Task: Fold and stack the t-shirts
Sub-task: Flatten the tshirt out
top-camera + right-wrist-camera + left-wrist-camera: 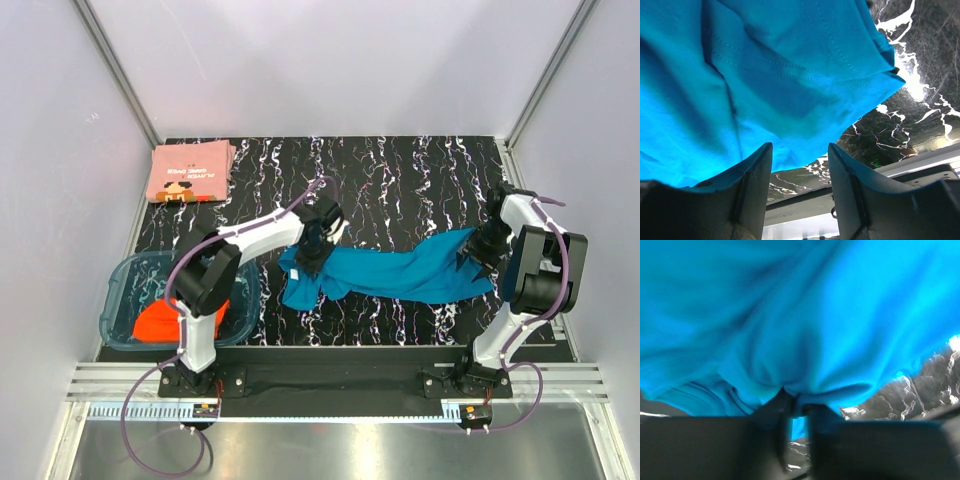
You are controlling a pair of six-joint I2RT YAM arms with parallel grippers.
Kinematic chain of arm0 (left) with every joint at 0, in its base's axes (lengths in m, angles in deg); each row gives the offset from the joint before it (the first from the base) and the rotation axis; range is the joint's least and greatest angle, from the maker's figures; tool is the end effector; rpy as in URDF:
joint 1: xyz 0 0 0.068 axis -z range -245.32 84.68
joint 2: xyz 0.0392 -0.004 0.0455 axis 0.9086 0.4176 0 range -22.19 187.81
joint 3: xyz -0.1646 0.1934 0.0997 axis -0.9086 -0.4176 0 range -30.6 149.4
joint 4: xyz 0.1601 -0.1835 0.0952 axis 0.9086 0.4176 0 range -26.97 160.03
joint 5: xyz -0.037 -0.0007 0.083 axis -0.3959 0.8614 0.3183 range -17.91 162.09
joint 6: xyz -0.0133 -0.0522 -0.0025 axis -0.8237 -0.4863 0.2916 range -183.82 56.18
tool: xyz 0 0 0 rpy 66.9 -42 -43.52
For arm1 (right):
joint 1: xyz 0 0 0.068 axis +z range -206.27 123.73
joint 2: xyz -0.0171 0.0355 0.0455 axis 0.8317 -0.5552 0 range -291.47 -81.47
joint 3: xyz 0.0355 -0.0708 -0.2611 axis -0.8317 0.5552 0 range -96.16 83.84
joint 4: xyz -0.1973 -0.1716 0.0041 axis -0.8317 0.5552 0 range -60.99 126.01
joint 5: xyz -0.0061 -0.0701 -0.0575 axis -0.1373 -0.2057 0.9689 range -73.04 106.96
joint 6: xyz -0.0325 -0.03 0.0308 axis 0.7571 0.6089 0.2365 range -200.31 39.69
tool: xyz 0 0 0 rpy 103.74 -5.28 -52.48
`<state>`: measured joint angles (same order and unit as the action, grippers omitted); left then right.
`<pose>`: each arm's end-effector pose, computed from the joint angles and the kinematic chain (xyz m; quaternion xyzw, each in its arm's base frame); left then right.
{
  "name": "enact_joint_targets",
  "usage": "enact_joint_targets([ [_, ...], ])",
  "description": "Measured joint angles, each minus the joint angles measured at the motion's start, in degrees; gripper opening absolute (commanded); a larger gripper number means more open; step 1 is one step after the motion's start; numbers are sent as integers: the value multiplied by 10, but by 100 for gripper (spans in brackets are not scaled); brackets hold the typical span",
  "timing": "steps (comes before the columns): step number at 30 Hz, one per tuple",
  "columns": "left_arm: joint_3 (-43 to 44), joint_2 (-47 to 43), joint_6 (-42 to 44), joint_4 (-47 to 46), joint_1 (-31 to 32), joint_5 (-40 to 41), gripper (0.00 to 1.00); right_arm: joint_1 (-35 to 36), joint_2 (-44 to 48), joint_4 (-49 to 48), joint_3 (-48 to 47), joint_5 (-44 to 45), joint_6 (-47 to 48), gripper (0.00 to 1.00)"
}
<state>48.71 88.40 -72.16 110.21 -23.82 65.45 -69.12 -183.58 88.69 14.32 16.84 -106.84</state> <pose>0.2784 -0.2516 0.1776 0.2890 0.9503 -0.0945 0.0668 0.3021 -0.0687 0.1807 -0.3369 -0.9413 0.0014 0.0198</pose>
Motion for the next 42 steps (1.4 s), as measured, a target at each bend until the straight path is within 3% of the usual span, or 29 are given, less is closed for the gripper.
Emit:
enact_joint_targets([
  [3, 44, 22, -1, 7, -21, 29, 1, 0, -4, 1, -6, 0, 2, 55],
  [6, 85, 24, 1, 11, -57, 68, 23, 0, -6, 2, -12, -2, 4, 55],
  [7, 105, 27, 4, 17, -70, 83, 36, 0, -7, 3, -14, -4, 5, 56],
  [10, 159, 36, 10, 20, -100, 117, 56, 0, -10, 6, -18, -6, 10, 56],
  [13, 177, 40, 7, 20, -117, 138, 57, 0, -10, 10, -23, -6, 14, 57],
  [15, 164, 36, 4, 14, -118, 133, 48, 0, -10, 12, -24, -6, 16, 57],
  [21, 37, -41, -8, -13, -77, 66, 39, -19, -10, 5, -16, -8, 19, 53],
  [23, 15, -58, -13, -20, -57, 35, 40, -34, -10, 0, -4, -9, 19, 49],
  [24, 13, -59, -16, -23, -48, 22, 47, -41, -10, -2, 3, -10, 19, 48],
  [28, 11, -49, -24, -51, -29, -9, 57, -69, -5, -20, 42, -23, 16, 47],
  [36, 10, -10, -27, -68, -30, -13, 58, -83, 10, -38, 86, -53, 12, 53],
  [42, -17, -17, -27, -75, -31, -13, 54, -83, 26, -50, 110, -54, 9, 53],
])
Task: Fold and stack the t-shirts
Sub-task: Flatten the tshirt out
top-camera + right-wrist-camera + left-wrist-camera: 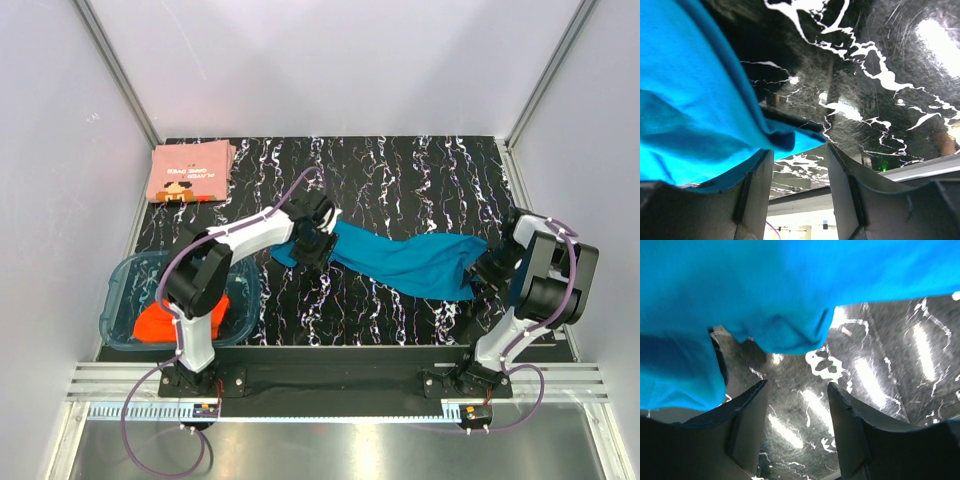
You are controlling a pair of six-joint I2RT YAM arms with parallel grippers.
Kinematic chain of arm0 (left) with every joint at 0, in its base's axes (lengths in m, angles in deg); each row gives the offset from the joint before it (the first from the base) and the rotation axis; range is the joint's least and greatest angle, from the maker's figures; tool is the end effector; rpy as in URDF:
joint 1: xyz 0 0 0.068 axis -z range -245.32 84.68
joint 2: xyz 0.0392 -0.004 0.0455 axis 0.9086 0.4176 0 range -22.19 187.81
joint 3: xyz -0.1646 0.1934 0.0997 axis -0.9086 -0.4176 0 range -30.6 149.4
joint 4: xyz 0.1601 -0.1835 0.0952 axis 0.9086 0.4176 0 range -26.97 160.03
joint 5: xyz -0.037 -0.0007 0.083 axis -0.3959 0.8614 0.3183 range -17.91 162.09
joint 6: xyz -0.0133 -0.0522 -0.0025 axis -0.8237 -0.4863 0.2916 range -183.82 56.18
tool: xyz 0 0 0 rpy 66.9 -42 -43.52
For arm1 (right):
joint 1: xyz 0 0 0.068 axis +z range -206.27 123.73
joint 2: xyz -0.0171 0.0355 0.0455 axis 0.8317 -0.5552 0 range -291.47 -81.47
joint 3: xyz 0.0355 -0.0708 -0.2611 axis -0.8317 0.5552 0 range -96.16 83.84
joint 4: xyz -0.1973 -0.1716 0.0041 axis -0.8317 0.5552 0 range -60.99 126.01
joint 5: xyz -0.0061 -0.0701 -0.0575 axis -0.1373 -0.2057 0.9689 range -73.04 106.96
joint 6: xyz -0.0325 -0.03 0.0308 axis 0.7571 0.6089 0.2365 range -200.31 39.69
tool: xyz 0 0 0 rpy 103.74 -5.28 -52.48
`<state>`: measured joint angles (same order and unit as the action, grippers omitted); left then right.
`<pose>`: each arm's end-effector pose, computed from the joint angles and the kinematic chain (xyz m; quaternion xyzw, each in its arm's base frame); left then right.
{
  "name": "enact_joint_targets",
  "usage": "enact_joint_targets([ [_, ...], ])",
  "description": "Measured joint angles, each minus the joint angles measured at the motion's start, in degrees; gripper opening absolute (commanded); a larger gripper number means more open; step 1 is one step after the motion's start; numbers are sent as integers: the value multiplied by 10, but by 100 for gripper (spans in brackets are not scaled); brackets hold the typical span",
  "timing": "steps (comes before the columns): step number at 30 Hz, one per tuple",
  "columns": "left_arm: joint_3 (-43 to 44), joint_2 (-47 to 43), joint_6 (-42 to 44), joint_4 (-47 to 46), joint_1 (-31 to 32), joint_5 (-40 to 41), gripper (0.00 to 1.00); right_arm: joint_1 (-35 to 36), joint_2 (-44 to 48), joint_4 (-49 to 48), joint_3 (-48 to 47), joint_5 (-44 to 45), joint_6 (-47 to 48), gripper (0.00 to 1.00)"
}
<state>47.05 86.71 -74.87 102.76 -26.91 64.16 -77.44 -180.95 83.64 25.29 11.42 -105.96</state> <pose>0.2961 -0.2409 0.1842 0.2438 0.9533 -0.1309 0.1213 0.2599 -0.0969 0.1498 -0.3985 -0.9146 -0.0463 0.0503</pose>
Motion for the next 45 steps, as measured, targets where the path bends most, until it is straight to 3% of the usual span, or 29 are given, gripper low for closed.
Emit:
enact_joint_targets([
  [10, -25, -58, 0, 9, 0, 2, 50, -1, -1, -26, 16, 19, -3, 41],
  [12, -25, -63, 0, 9, 0, 2, 50, -2, -2, -28, 16, 18, -5, 31],
  [13, -25, -64, 0, 9, 0, 2, 50, -2, -3, -28, 16, 17, -4, 21],
  [15, -25, -64, 1, 10, 0, 4, 57, -2, -3, -27, 15, 15, -9, 14],
  [17, -27, -64, 2, 7, 0, 3, 62, -2, -2, -26, 15, 15, -11, 1],
  [28, -50, -37, 0, -50, 14, 23, 60, -3, 57, -2, 16, 10, -23, 0],
  [35, 21, 52, 5, -68, 19, 53, 59, -3, 67, 8, 16, -1, -23, 0],
  [39, 71, 86, 6, -72, 19, 76, 42, -3, 67, 13, 14, -2, -21, 0],
  [40, 82, 95, 7, -70, 19, 83, 25, -3, 67, 16, 13, -3, -21, 0],
  [41, 92, 102, 5, -67, 19, 88, 17, -3, 67, 20, 9, -6, -19, 0],
  [44, 99, 106, 7, -65, 19, 101, 1, -2, 67, 25, 2, -12, -17, 0],
  [45, 99, 105, 6, -62, 19, 104, 0, 2, 67, 29, -3, -12, -16, 0],
])
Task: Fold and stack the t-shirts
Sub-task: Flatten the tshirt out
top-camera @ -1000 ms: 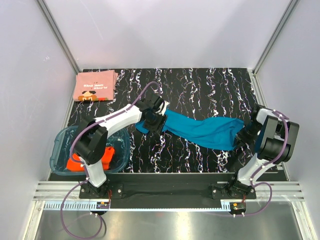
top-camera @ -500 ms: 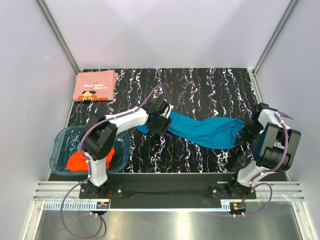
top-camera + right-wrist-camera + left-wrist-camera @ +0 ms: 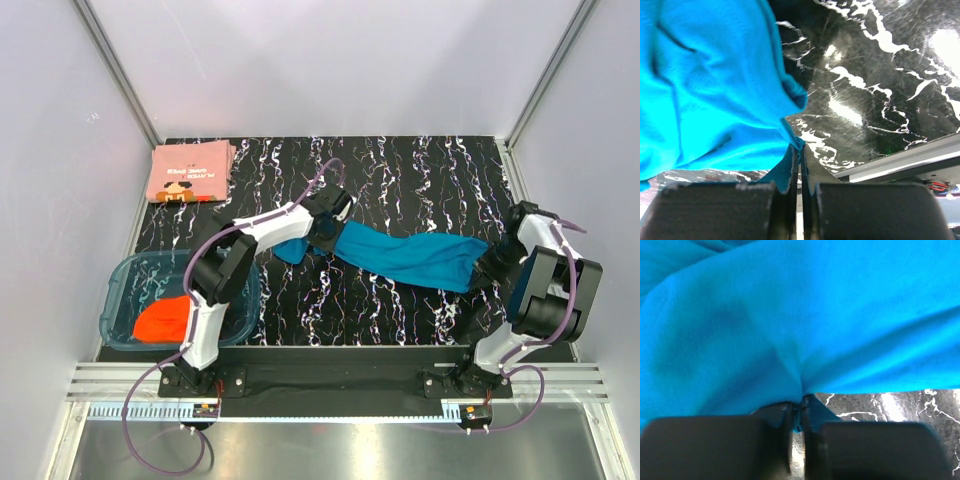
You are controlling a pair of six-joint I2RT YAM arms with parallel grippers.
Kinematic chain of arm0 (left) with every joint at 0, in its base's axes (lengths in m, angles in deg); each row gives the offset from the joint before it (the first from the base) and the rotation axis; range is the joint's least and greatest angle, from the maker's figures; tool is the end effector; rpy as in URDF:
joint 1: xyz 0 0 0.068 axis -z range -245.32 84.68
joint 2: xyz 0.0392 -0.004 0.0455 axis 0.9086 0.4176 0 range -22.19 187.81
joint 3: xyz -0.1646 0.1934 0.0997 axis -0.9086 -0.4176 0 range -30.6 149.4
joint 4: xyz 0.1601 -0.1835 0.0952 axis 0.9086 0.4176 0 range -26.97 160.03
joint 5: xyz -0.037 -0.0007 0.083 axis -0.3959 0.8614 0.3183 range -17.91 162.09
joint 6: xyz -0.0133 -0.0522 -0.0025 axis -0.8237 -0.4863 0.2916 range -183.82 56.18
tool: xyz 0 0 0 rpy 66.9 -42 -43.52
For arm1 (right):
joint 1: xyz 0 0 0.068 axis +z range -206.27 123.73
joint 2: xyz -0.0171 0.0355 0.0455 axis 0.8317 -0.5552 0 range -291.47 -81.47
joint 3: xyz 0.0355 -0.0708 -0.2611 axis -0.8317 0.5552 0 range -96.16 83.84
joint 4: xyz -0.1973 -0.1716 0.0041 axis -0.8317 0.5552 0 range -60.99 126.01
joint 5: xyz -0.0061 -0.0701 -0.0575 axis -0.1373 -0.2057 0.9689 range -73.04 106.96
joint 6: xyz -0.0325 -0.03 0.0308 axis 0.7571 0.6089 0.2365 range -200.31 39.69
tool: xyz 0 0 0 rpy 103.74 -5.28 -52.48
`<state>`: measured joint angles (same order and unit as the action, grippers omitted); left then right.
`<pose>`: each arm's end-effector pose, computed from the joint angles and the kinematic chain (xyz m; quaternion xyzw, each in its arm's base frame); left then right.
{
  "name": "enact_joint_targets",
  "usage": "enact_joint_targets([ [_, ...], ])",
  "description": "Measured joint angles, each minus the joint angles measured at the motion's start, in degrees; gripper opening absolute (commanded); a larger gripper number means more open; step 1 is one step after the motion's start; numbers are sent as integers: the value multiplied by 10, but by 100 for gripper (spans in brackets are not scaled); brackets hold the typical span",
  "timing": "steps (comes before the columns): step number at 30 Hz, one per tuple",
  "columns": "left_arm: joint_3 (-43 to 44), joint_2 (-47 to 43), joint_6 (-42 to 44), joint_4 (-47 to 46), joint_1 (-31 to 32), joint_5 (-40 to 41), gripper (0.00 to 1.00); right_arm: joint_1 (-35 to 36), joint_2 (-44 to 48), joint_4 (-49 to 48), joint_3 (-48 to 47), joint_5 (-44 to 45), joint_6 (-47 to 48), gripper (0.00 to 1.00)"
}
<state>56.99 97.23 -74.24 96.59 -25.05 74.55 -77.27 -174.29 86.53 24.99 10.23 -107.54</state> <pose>0.3330 -0.2800 0.1656 0.2471 0.9450 -0.0722 0.2016 0.2507 -0.0917 0.1807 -0.4085 -0.9108 -0.0579 0.0162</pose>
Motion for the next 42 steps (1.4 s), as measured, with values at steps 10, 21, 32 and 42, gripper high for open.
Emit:
enact_joint_targets([
  [10, -19, -160, -5, 127, 1, 30, 3, 72, 0, 37, -113, 12, 6, 0],
  [21, 24, -336, -32, 248, 3, 54, 18, 92, 12, 66, -175, 17, 10, 0],
  [32, 24, -306, -18, 265, 1, 8, 0, 91, 24, 92, -282, 82, 13, 0],
  [42, -15, -286, 3, 211, 3, -77, 51, 91, 49, 114, -285, 144, 21, 0],
])
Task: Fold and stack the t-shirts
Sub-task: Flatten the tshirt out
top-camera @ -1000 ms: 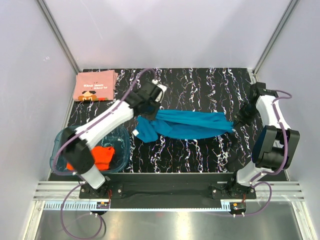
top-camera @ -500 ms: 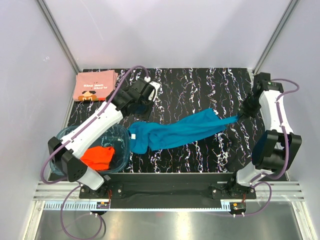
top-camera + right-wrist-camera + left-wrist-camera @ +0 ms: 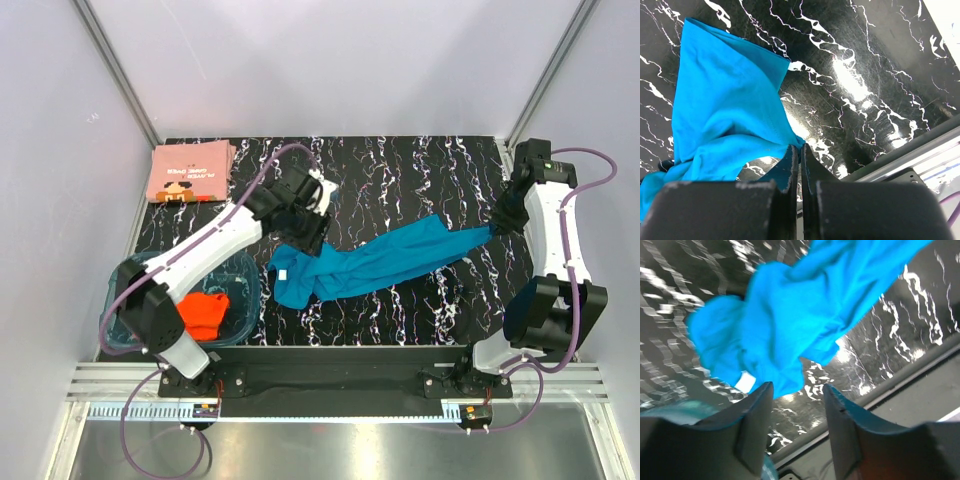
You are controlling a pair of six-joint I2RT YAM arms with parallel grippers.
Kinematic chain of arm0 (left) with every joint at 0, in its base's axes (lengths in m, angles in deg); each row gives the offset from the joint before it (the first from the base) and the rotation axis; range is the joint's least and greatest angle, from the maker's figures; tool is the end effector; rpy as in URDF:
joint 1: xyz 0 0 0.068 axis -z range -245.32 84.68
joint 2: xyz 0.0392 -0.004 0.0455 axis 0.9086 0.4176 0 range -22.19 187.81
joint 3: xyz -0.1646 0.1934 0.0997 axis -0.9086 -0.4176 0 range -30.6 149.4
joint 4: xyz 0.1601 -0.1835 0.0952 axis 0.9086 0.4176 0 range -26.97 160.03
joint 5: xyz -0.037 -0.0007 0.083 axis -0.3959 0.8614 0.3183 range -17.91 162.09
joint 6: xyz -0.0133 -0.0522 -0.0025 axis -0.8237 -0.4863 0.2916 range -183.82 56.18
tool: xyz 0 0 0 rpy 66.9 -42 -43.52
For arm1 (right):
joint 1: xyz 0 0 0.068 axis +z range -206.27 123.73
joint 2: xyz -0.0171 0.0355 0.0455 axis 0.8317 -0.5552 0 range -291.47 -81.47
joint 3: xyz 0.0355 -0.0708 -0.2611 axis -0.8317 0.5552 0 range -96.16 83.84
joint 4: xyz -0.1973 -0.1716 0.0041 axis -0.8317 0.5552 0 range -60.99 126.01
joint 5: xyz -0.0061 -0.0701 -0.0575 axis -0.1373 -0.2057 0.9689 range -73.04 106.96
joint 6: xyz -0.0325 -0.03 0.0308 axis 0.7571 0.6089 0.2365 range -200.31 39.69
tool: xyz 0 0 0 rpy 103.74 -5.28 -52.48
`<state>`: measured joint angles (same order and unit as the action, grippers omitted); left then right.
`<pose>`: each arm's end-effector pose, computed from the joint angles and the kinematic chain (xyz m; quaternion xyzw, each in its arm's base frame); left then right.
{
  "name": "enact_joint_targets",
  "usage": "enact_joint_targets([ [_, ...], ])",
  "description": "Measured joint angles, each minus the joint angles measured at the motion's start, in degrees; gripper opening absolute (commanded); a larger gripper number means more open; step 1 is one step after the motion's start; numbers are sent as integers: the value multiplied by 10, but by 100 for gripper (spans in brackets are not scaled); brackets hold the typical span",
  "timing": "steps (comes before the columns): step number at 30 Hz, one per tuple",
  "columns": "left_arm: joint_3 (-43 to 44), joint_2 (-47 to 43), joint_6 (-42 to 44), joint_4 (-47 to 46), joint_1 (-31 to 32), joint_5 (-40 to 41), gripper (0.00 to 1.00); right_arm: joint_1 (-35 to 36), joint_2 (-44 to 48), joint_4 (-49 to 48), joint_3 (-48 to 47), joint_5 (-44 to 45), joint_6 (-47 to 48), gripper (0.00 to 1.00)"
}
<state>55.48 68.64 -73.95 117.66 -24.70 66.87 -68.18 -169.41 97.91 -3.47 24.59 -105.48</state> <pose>0.2474 -0.2163 0.3228 0.2649 0.9264 -0.1527 0.2196 0.2872 -0.0653 0.3323 0.3234 0.9272 -0.0446 0.1836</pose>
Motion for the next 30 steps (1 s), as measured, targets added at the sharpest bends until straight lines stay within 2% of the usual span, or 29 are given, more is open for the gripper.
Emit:
enact_joint_targets([
  [3, -28, 30, -3, -18, 5, -24, 50, 0, 0, 0, 3, 3, 2, 0],
  [9, -134, 86, -18, -64, 13, -26, 59, 0, 0, -2, 30, -5, 5, 0],
  [13, -180, 92, -25, -78, 13, -25, 57, 0, 0, -3, 48, -17, 5, 0],
  [14, -182, 95, -27, -83, 13, -23, 51, 0, 0, -3, 50, -19, 5, 0],
  [18, -183, 120, -38, -120, 13, -2, 39, 0, 1, -3, 50, -28, 5, 0],
  [21, -183, 142, -43, -144, 13, 17, 36, 0, 1, -3, 50, -29, 5, 0],
  [22, -181, 144, -48, -144, 13, 22, 31, 0, 1, -3, 50, -29, 5, 0],
  [25, -183, 143, -56, -154, 13, 42, 0, 2, 1, -3, 50, -33, 5, 0],
  [30, -187, 117, -55, -148, 16, 71, 0, 7, 1, -3, 50, -38, 5, 0],
])
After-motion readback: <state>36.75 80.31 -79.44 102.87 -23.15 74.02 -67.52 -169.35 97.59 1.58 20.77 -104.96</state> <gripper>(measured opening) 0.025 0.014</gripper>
